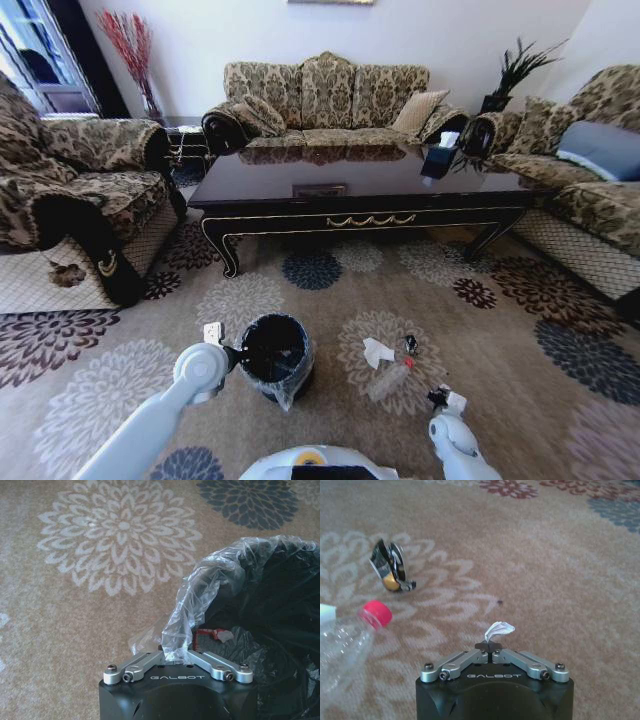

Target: Move to the front of the table and pick up the trash from the floor, then place it into the trash bin.

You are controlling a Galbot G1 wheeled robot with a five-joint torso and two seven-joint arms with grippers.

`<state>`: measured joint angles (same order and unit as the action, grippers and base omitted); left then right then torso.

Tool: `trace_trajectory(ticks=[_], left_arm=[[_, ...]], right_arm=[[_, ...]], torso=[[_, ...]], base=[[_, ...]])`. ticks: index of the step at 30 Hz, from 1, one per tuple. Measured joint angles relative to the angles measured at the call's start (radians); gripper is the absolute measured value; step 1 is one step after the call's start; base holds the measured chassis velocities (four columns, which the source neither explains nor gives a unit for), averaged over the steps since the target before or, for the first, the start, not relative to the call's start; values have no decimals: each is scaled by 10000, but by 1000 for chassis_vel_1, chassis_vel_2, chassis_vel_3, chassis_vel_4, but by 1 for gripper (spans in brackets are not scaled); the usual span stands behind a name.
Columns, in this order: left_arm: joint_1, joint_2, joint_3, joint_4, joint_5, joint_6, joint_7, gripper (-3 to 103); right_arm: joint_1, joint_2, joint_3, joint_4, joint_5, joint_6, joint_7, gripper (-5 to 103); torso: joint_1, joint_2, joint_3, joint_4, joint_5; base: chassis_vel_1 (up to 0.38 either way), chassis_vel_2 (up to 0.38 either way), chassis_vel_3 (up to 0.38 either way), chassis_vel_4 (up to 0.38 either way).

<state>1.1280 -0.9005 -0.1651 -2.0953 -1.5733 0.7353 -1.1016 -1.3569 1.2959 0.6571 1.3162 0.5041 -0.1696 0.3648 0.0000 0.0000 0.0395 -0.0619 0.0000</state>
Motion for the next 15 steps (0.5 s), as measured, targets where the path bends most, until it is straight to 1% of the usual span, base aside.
trace_trajectory(ticks=[6, 8, 10, 11, 13, 15], left_arm=[[-533, -20, 525, 202, 18, 0, -44, 0], [-1072, -58, 923, 451, -13, 0, -91, 0], [-1224, -63, 1026, 513, -39, 1, -98, 0], [-1714, -92, 1359, 750, -106, 1, -106, 0], [-2255, -143, 1701, 1045, -163, 1, -104, 0], [-2423, -178, 1795, 1148, -172, 1, -104, 0]], right_arm=[[-496, -66, 91, 1283, 255, -174, 267, 0], [-832, -129, 150, 2254, 483, -263, 362, 0], [-928, -152, 162, 2550, 547, -291, 375, 0], [-1191, -210, 180, 3330, 688, -340, 388, 0], [-1435, -259, 187, 4071, 744, -372, 390, 0], [-1505, -271, 187, 4268, 740, -373, 387, 0]], torso=[[0, 0, 0, -1, -1], [0, 0, 0, 1, 0], [0, 0, 0, 1, -1], [0, 0, 0, -1, 0], [0, 0, 0, -1, -1], [0, 0, 1, 0, -1]], base=[[0, 0, 0, 0], [0, 0, 0, 0], [0, 0, 0, 0], [0, 0, 0, 0], [0, 0, 0, 0], [0, 0, 0, 0]])
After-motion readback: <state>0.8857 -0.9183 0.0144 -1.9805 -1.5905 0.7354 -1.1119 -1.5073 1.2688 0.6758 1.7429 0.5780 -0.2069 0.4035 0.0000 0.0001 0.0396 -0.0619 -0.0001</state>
